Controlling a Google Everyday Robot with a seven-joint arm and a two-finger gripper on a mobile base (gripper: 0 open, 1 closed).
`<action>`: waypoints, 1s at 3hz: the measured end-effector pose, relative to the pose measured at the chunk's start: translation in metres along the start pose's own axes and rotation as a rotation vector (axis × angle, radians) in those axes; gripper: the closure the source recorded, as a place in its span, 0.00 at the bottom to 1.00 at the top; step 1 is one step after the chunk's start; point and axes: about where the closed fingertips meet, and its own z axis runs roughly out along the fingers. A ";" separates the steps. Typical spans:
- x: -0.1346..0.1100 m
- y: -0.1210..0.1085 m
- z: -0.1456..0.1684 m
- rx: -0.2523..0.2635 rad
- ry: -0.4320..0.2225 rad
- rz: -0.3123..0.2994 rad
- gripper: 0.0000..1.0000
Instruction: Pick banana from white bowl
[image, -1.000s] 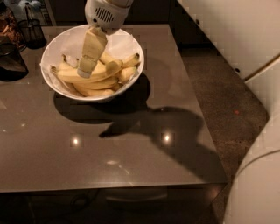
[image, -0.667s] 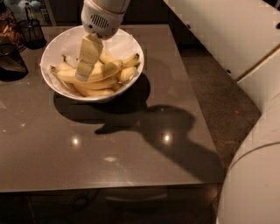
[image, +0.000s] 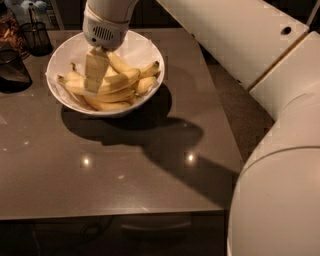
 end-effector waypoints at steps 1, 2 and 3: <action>-0.003 -0.003 0.010 -0.002 0.016 -0.028 0.28; 0.000 -0.005 0.023 -0.013 0.027 -0.043 0.33; 0.001 -0.006 0.030 -0.021 0.023 -0.048 0.32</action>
Offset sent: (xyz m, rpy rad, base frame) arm 0.0084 0.0071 -0.0195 -0.0494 -0.0089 0.0506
